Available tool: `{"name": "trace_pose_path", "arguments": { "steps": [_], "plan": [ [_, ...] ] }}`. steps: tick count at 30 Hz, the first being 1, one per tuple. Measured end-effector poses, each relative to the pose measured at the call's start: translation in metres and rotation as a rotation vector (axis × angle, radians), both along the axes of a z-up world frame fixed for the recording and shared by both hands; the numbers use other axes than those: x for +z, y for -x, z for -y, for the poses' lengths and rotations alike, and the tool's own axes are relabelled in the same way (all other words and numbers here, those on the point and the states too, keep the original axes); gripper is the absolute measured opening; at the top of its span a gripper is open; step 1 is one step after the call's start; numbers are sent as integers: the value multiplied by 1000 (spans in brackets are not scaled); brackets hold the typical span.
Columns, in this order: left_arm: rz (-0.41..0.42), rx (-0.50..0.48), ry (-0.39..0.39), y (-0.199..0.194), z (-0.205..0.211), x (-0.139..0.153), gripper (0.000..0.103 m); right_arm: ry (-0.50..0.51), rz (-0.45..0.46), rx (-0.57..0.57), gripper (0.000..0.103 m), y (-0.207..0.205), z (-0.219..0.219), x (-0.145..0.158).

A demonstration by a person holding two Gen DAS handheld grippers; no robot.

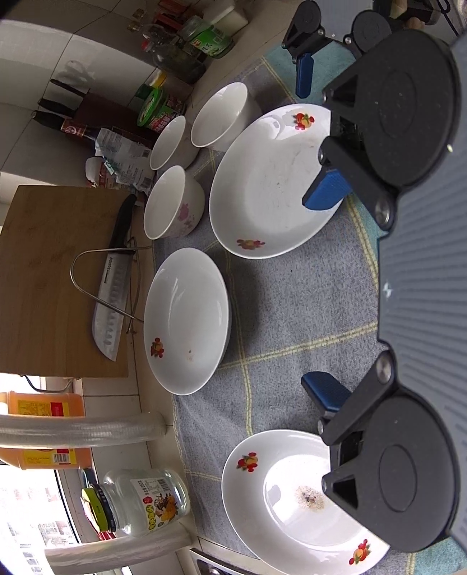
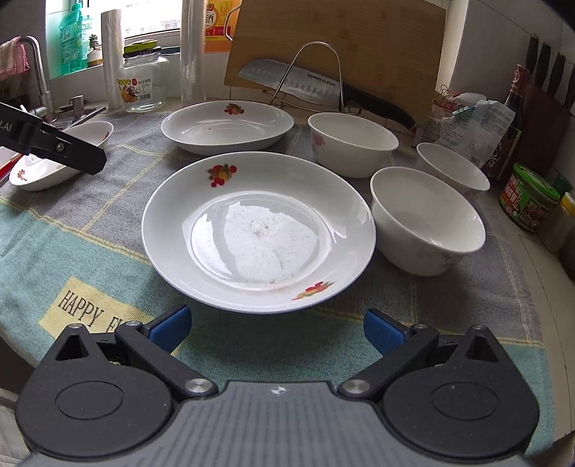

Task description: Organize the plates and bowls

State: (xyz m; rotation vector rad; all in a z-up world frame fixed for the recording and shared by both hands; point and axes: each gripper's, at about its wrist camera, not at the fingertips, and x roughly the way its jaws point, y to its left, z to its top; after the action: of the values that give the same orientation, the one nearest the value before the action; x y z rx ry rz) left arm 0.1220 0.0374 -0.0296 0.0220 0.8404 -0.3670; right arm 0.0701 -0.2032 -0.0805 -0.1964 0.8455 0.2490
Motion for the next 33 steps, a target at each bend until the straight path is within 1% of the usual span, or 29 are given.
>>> {"name": "trace_pose_path", "arguments": {
  "steps": [4, 7, 10, 13, 17, 21, 24, 27, 33],
  "plan": [
    [-9, 47, -22, 6, 9, 1, 96, -30, -17, 31, 103, -9, 10, -11],
    [-21, 69, -48, 11, 13, 1, 96, -61, -15, 61, 103, -15, 15, -14],
    [-35, 75, -67, 12, 16, -1, 96, -67, 0, 98, 103, -21, 15, -16],
    [-46, 61, -70, 8, 19, -2, 96, -71, 6, 123, 103, -25, 14, -16],
    [-53, -2, -53, -3, 27, -4, 96, -81, 30, 148, 103, -24, 15, -18],
    [-73, -94, -40, -18, 40, -6, 96, -94, 61, 160, 103, -20, 17, -21],
    [-91, -157, -46, -32, 51, -8, 96, -102, 86, 168, 103, -16, 19, -22],
    [-116, -221, -56, -47, 62, -12, 96, -103, 86, 170, 103, -16, 19, -21],
    [-173, -291, -75, -78, 78, -24, 94, -106, 100, 157, 103, -12, 20, -22]
  ]
}}
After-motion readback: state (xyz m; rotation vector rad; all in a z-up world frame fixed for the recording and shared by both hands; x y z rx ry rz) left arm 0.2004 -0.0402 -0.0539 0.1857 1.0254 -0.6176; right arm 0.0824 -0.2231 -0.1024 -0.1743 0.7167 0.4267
